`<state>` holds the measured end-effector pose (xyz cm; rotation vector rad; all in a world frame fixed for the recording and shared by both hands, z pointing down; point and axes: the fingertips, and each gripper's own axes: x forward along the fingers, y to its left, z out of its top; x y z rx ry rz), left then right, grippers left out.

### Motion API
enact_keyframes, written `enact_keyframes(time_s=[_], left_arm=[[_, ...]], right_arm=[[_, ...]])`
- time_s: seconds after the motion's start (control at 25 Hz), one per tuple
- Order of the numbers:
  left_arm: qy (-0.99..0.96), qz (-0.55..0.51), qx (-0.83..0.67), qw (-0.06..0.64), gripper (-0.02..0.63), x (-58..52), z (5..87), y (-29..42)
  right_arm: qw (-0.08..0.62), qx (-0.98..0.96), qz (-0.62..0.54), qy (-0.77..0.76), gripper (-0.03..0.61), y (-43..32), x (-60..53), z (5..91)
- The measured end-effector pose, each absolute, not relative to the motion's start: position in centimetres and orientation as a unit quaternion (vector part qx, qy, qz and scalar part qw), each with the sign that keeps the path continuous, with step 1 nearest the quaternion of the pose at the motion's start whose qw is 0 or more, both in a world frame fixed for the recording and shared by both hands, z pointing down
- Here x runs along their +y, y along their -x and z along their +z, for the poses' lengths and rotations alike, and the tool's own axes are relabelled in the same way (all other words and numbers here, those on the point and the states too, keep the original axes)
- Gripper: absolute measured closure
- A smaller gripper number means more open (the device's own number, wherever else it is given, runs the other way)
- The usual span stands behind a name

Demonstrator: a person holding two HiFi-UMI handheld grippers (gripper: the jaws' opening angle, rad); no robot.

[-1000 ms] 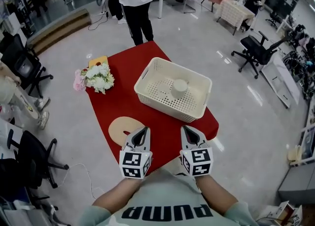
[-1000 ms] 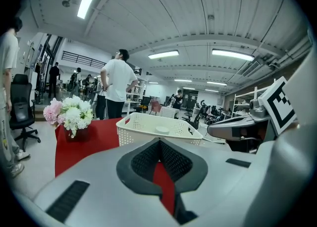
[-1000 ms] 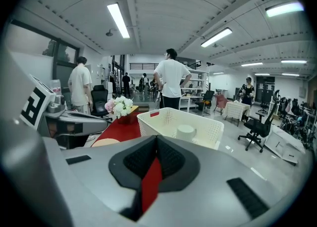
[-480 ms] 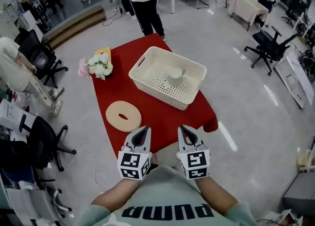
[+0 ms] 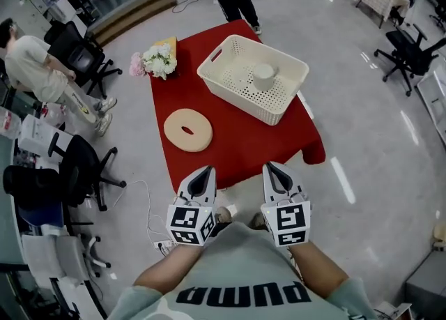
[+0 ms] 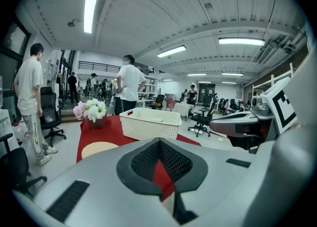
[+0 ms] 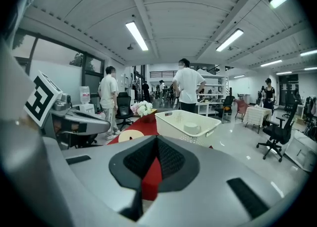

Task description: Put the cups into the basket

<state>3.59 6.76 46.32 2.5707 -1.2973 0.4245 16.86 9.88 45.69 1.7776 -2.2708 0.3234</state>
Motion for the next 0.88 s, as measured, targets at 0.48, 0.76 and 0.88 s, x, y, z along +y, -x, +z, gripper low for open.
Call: enact_keyframes(time_s=[0.48, 0.76, 0.88], left_arm=[[-0.878, 0.140, -0.443, 0.118, 0.611, 7.6, 46.7, 0.9], [-0.884, 0.130, -0.432, 0.124, 0.611, 7.3, 46.9, 3.0], [-0.887, 0.129, -0.425, 0.127, 0.611, 7.4, 47.1, 3.6]], right_arm=[[0.144, -0.769, 0.116, -0.612, 0.566, -12.6, 11.1, 47.4], [0.156, -0.757, 0.123, -0.623, 0.568, -10.4, 11.2, 47.9], [0.155, -0.753, 0.121, -0.628, 0.568, -9.7, 11.2, 47.6]])
